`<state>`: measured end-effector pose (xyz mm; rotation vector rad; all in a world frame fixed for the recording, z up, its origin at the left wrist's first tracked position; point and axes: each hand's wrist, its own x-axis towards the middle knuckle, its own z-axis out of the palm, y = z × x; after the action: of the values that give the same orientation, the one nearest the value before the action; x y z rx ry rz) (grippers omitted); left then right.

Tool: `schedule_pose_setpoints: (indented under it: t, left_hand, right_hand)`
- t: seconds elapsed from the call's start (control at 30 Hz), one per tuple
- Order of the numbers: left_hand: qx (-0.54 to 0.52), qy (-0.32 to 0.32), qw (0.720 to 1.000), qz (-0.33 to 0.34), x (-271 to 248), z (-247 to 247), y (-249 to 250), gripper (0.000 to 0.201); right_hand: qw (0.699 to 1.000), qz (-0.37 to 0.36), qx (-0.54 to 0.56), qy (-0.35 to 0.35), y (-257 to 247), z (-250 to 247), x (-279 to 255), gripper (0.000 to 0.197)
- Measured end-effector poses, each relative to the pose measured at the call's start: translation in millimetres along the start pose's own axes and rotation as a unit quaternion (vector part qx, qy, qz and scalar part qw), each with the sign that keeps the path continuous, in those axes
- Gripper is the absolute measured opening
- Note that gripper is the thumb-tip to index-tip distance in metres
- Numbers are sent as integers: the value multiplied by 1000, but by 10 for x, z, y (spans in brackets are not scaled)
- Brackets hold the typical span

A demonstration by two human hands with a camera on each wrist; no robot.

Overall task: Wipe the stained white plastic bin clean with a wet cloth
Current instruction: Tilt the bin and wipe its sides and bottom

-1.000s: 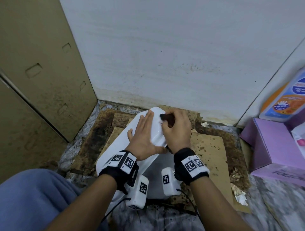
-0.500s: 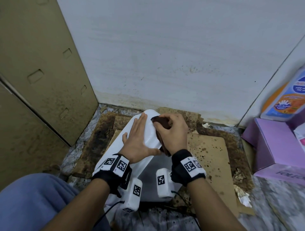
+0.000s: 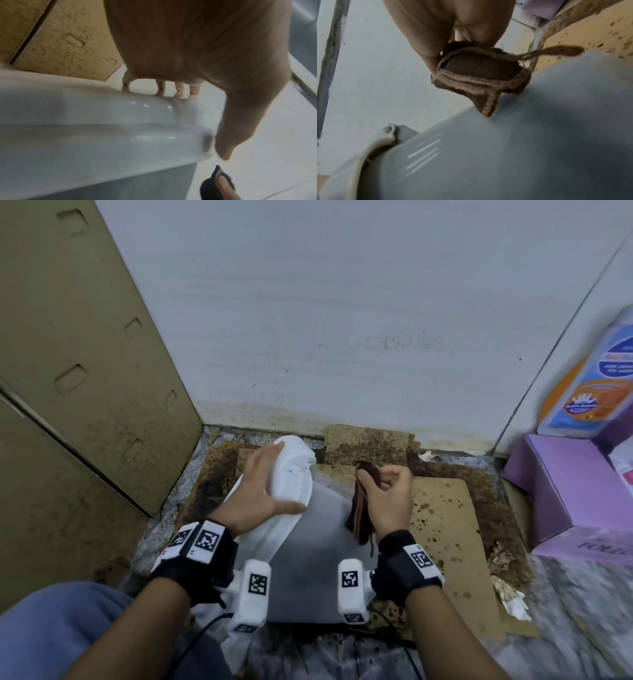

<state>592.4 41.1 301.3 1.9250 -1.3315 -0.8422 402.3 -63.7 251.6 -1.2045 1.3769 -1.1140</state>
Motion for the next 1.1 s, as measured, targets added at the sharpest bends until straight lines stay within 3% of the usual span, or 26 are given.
schedule_pose_setpoints:
  t: [0.1,0.17,0.27,0.37,0.53,0.67,0.8,0.93,1.1]
  left_hand:
    - [-91,68,993,-35,29,8,93,54]
    - [-106,123,985,-64,82,56,130,41]
    - [-86,195,973,-84,150,110,119,53]
    - [-65,226,967,-103,180,123,69,71]
    - [-51,220,966,-128,222,88,26,69]
    - [-35,219,966,-131,204,83,48,63]
    - [-35,212,968,-132,226,146,83,70]
    - [-20,214,969,-125,275,180,130,71]
    - [-14,210,969,-127,355,182,132,65]
  right_hand:
    - [999,-25,-7,-42,-62,108,-61,18]
    - [995,-46,-34,-81,-80,221,-162,13]
    - [984,-112,-83,-112,-30,354,-324,12]
    - [974,-144,-106,-141,72,415,-484,26]
    - [930,-202,-218,-217,257,410,-670,45]
    - [918,-159,-282,-229,482,250,-483,47]
    - [943,-114,-229,-212,573,155,-298,40]
    - [986,-74,-102,-107,411,115,-368,32]
    - [990,-107,26,-89,156,373,-791,35]
